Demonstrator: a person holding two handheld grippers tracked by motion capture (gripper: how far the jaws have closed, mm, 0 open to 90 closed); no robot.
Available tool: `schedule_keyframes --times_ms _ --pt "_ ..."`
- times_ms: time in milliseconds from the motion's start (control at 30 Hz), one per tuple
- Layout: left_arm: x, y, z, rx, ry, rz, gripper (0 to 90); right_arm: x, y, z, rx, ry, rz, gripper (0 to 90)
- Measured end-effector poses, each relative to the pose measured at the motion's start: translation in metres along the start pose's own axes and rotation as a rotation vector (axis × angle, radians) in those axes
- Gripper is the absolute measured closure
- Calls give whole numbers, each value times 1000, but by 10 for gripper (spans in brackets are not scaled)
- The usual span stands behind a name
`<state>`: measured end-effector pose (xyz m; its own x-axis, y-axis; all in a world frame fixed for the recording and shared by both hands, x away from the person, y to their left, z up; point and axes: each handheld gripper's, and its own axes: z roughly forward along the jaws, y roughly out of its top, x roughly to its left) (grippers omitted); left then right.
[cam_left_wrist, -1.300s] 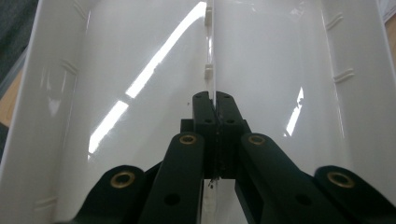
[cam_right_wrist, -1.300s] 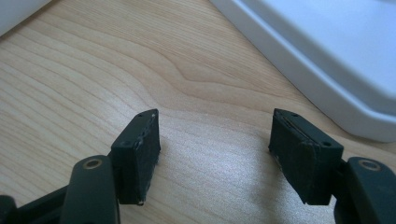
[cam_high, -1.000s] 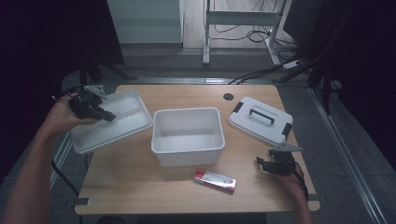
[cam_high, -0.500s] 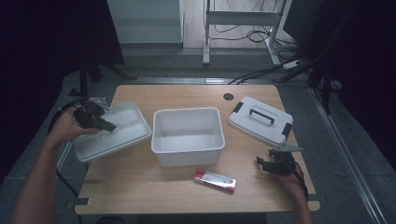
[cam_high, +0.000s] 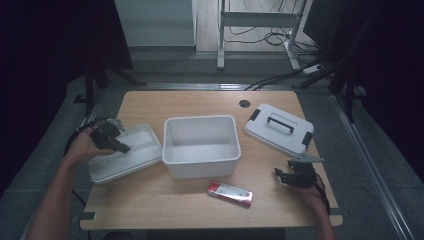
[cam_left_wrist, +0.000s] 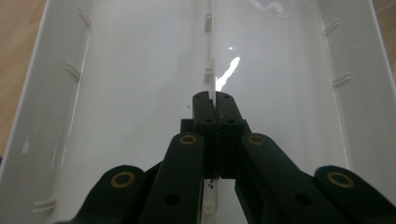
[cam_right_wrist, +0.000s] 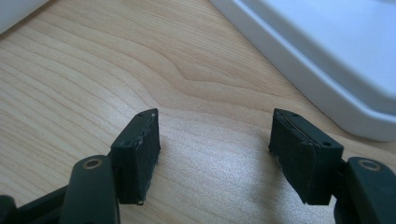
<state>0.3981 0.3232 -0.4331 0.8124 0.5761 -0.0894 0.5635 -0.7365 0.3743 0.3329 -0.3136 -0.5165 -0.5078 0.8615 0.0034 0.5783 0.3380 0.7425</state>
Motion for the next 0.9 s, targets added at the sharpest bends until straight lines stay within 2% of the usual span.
schedule_keyframes --times_ms 100,333,567,733,900 --pt "1 -6 13 9 -11 -6 898 0 0 0 0 0 -1 333" --pt "1 -12 25 8 -21 -15 897 0 0 0 0 -1 0 333" --pt "-1 -11 35 24 -28 -20 896 0 0 0 0 0 -2 333" --pt "-2 -9 42 64 -22 -4 895 0 0 0 0 0 -3 333" --pt "-3 -9 48 73 -23 -10 890 0 0 0 0 1 -3 333"
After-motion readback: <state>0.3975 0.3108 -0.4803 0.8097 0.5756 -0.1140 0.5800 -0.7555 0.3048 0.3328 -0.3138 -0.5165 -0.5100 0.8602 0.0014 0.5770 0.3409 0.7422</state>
